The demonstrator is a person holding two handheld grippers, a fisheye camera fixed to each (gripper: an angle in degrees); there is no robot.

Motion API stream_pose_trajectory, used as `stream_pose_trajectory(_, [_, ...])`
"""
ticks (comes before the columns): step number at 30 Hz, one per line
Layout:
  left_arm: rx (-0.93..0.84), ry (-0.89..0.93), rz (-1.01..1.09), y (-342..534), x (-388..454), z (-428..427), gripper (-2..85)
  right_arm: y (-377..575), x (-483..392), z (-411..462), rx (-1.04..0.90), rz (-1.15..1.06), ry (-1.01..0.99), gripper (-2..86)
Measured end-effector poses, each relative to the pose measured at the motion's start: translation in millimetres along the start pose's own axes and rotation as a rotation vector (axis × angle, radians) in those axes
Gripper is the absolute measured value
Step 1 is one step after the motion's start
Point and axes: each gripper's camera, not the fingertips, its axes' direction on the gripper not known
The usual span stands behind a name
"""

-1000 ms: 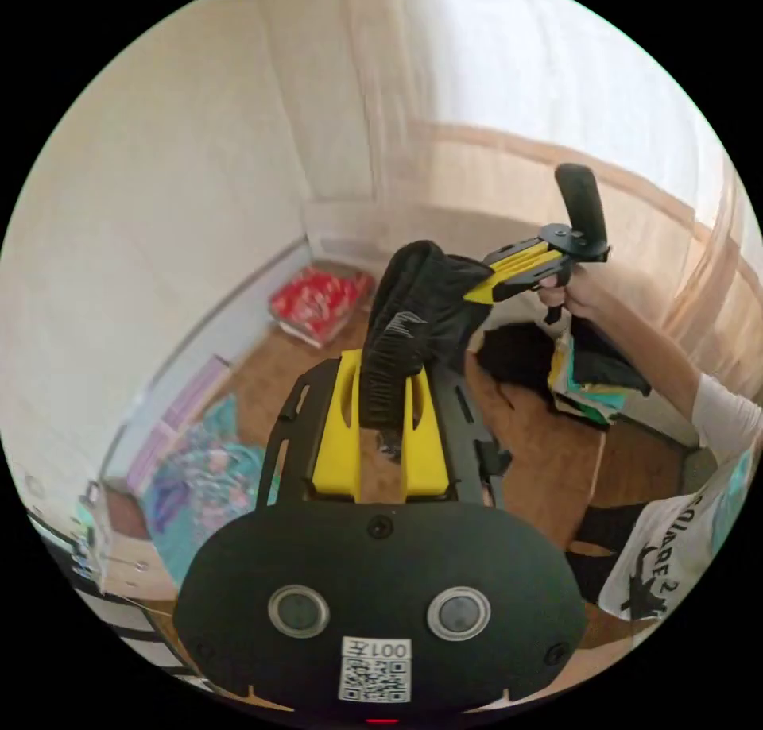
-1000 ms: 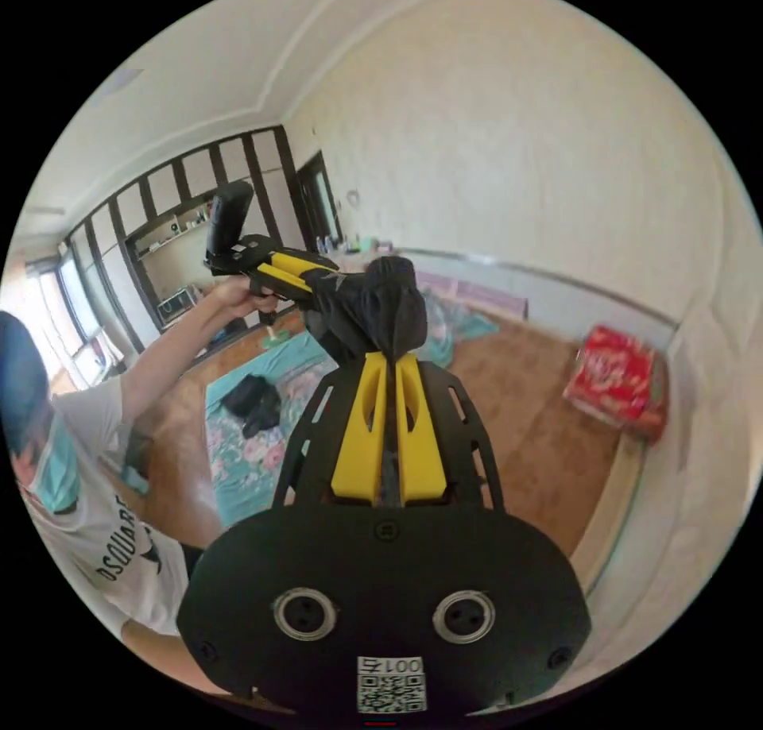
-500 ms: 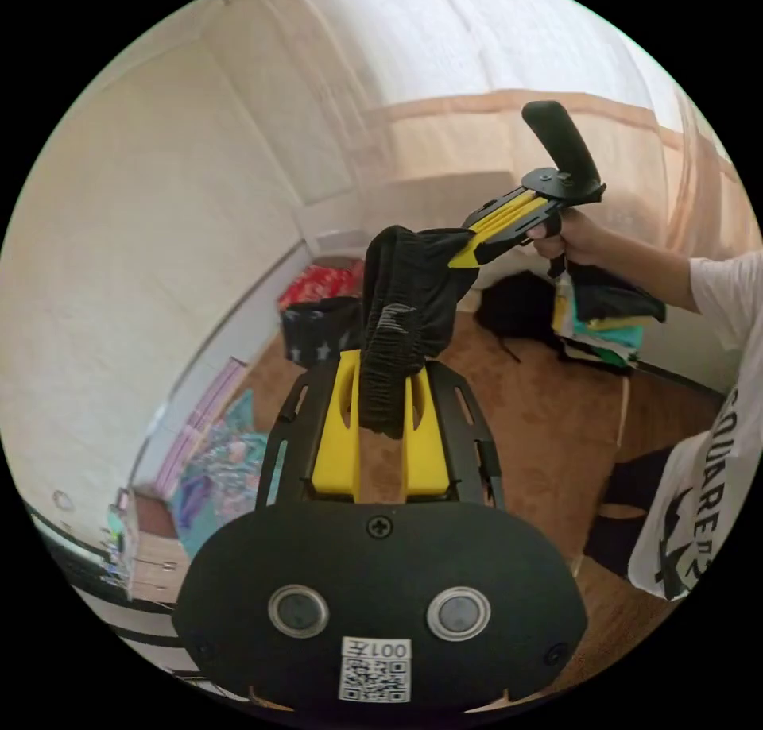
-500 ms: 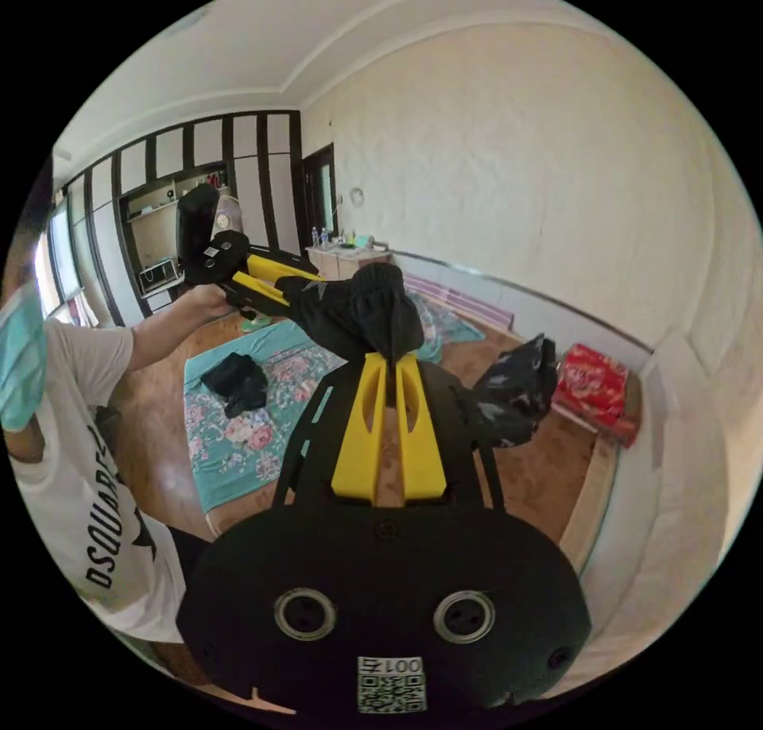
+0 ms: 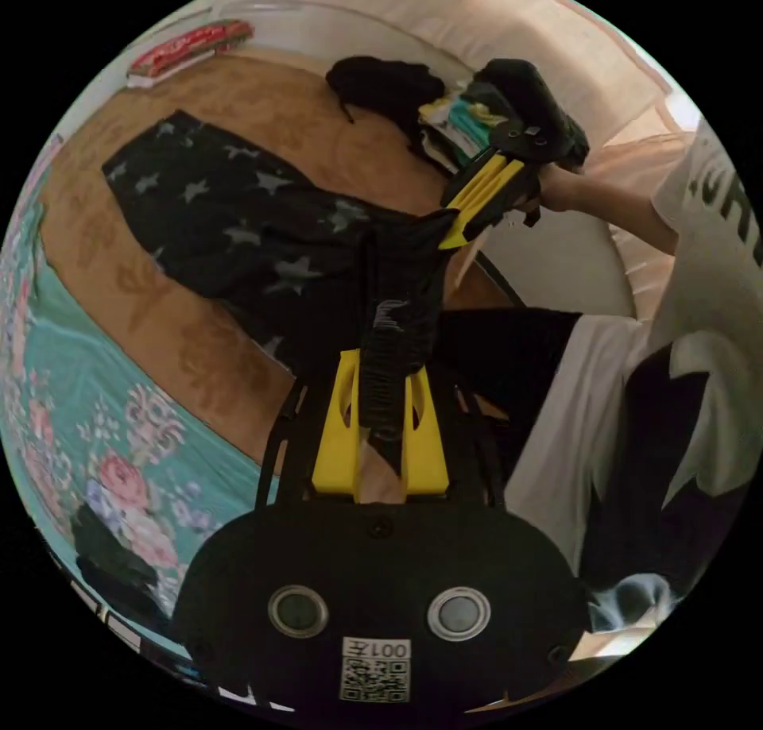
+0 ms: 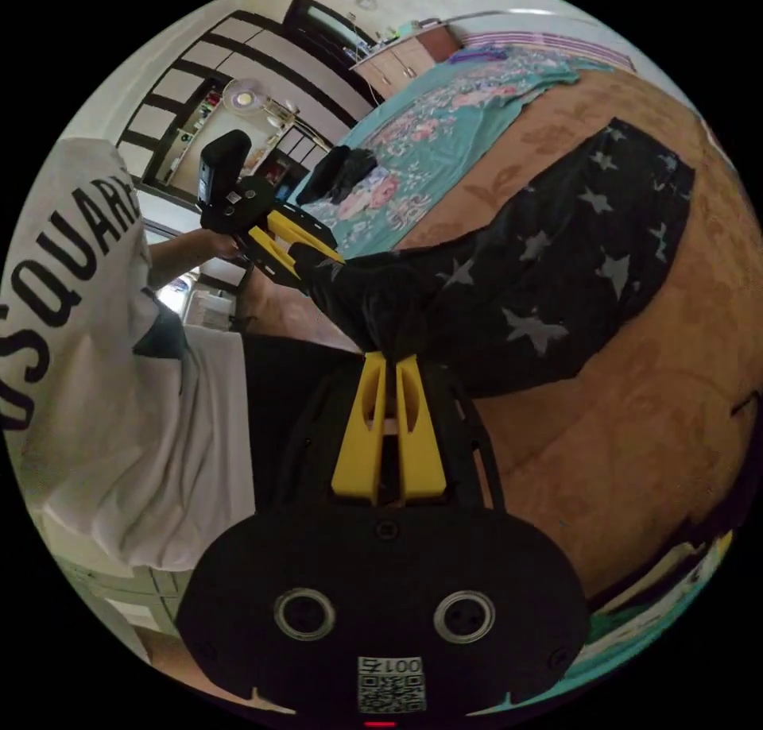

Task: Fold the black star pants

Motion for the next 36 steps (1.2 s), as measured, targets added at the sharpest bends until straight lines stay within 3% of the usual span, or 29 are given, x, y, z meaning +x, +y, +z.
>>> stream_pose_trajectory(8, [-0.176,0.404,-0.032,-5.3,27.8,66.2,7.8,46.7,-12.5,15.5,-0.121,0.115,-0.391,1.3])
stream_pose_trajectory(11, [-0.196,0.349,0.077,-20.6,38.0,80.9,7.8,52.9,-15.3,16.1,-0.176,0.107,-0.489,1.3])
stream_pose_trajectory(13, [-0.163,0.207,0.174,-39.6,36.3,83.9,7.8,47.9,-9.4,7.8,-0.152,0.067,-0.418,1.4])
stream_pose_trajectory(19, [0.084,-0.24,0.403,-143.2,-37.6,90.7,7.5,4.5,65.1,-53.2,0.193,-0.065,0.11,2.0])
stream_pose_trajectory(22, [0.115,-0.427,0.458,-212.8,-89.4,112.7,6.6,-30.6,125.7,-71.0,0.3,-0.078,0.381,2.7])
stream_pose_trajectory(24, [0.083,-0.459,0.391,-254.7,-129.4,138.5,6.4,-62.9,191.8,-70.7,0.307,0.035,0.48,4.2])
stream_pose_trajectory(26, [0.027,-0.514,0.145,-293.0,-187.9,184.1,6.4,-81.6,243.6,-59.6,0.227,0.173,0.547,5.8])
stream_pose_trajectory(30, [-0.025,-0.601,-0.206,-285.4,-240.1,238.6,6.4,-65.7,296.8,-50.0,0.27,0.375,0.588,7.7])
stream_pose_trajectory(34, [0.098,-0.266,-0.366,-218.1,-234.5,276.0,6.4,-21.1,288.6,-44.0,0.219,0.424,0.555,9.7])
stream_pose_trajectory(36, [0.109,-0.103,-0.381,-187.0,-214.6,297.6,6.9,14.3,277.9,-33.4,0.142,0.469,0.447,11.6])
